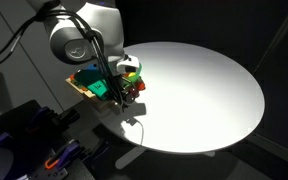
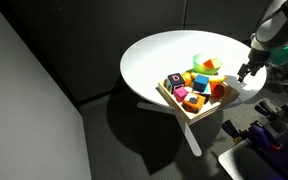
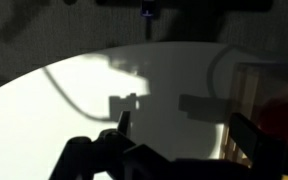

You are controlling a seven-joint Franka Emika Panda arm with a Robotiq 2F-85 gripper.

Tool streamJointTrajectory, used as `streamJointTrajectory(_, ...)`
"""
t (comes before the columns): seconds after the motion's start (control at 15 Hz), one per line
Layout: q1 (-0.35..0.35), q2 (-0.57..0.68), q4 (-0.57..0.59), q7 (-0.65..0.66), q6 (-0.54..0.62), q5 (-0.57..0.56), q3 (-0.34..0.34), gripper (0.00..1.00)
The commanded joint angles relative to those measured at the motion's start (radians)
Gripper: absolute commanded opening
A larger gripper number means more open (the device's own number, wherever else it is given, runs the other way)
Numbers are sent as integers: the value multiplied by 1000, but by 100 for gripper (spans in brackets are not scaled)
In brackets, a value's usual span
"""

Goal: Move the box to the left, then put the red object in the bowl

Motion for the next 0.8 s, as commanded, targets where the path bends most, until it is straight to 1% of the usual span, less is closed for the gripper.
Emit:
streamJointTrajectory(0.0, -15, 0, 0, 8, -3, -10, 14, 100)
streamJointTrajectory(0.47, -16, 10, 4, 5, -2, -9, 15, 100)
streamJointTrajectory(0.73, -22, 41, 6, -13, 44, 3, 32, 100)
